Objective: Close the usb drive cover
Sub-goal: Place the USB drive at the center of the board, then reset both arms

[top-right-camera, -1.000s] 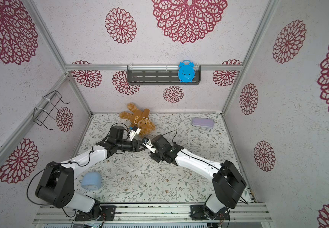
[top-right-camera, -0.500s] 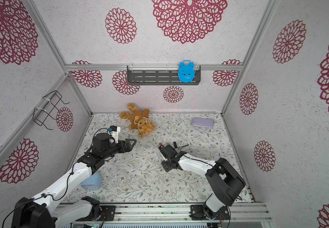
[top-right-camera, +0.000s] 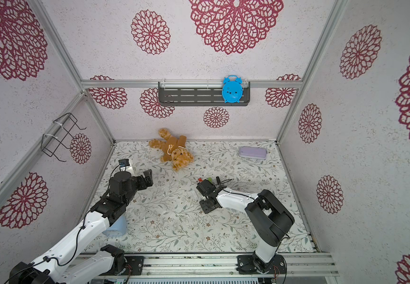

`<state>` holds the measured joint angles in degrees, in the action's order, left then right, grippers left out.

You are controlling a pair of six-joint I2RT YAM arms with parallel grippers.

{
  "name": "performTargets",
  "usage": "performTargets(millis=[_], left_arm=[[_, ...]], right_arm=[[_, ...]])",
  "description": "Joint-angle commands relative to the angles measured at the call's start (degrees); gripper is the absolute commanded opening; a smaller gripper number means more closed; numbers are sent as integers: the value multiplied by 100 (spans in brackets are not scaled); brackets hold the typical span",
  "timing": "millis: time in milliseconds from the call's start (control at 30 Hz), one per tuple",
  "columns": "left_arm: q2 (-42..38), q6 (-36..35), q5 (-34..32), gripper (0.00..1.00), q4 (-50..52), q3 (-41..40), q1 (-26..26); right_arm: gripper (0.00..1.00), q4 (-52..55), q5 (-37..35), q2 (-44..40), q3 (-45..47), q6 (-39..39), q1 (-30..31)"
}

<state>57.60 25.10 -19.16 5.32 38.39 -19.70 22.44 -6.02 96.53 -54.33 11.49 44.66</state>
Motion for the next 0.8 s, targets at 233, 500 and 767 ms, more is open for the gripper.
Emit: performTargets(millis=[233,500,767], left_arm=[[348,-599,-858,97,-158,64,526],[924,-1431,-897,97,-1320,-482,1355],[2301,-2174,-347,97,-4475,-1274,1680]], right_arm=[[64,448,-584,-1301,-593,-337,-439],[96,-2515,-2881,-3308,1416,-500,-1949],[98,-6710,-1906,-2677,3772,-673,-3578]])
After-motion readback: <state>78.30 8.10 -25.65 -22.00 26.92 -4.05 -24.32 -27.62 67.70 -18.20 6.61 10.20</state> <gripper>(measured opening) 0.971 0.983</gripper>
